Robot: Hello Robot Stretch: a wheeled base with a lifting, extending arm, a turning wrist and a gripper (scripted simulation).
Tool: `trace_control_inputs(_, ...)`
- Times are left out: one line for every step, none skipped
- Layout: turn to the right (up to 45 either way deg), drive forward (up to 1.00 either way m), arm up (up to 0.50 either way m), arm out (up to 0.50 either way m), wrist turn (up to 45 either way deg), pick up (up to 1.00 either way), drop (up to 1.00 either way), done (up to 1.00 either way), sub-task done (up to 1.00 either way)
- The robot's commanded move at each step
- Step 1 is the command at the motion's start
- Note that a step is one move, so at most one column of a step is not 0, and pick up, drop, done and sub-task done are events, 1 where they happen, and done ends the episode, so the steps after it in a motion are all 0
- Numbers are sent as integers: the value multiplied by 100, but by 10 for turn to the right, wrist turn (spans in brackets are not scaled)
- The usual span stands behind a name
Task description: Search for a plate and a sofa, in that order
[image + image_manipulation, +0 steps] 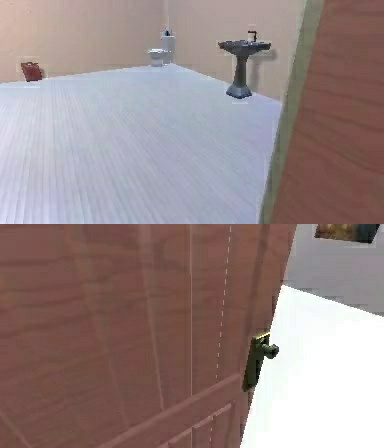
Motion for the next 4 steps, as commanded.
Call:
trace_control_inputs(-270, 0, 0, 0, 0, 0, 0, 0, 0)
trace_control_inputs(-30, 0, 0, 0, 0, 0, 0, 0, 0)
trace_control_inputs(0, 45, 0, 0, 0, 0, 0, 0, 0)
trace_control_inputs(-450, 0, 0, 0, 0, 0, 0, 0, 0)
